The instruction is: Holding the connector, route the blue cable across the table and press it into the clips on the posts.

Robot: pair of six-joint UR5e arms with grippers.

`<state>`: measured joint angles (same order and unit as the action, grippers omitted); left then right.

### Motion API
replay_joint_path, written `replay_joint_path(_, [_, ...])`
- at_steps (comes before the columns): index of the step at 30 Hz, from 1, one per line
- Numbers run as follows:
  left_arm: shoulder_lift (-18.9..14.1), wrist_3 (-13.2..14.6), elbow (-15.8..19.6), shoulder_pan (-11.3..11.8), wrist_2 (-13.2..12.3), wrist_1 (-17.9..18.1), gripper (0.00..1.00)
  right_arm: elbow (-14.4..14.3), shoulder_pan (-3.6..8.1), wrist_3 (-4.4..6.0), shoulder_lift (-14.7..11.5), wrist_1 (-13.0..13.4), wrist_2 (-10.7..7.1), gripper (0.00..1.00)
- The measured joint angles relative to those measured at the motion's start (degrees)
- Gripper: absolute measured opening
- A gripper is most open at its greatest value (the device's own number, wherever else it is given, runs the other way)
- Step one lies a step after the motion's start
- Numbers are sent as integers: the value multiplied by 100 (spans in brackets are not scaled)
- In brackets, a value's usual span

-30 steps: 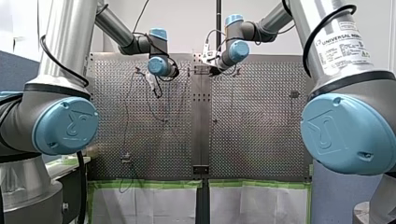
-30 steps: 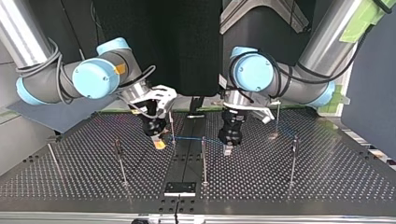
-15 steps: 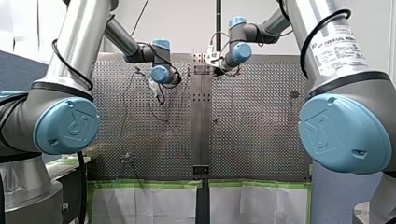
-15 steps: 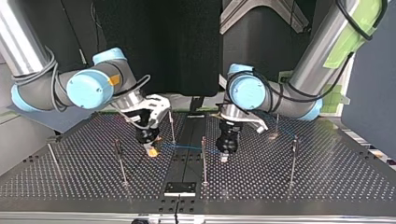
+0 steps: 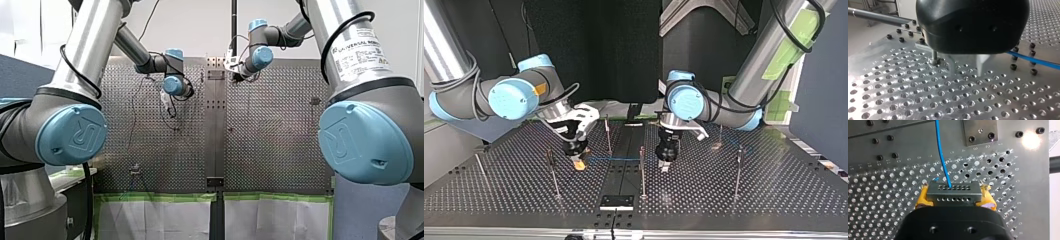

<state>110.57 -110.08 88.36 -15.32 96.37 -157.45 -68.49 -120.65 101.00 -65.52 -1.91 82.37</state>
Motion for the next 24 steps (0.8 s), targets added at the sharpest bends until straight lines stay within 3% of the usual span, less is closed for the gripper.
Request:
replay_joint_path(11, [-171, 130, 3, -50, 318, -550, 100, -2, 10, -24, 1, -15, -1, 0])
replay_joint_path(24, [-788, 330, 391, -270, 334, -1164, 100, -3, 13, -36, 4, -19, -1, 0])
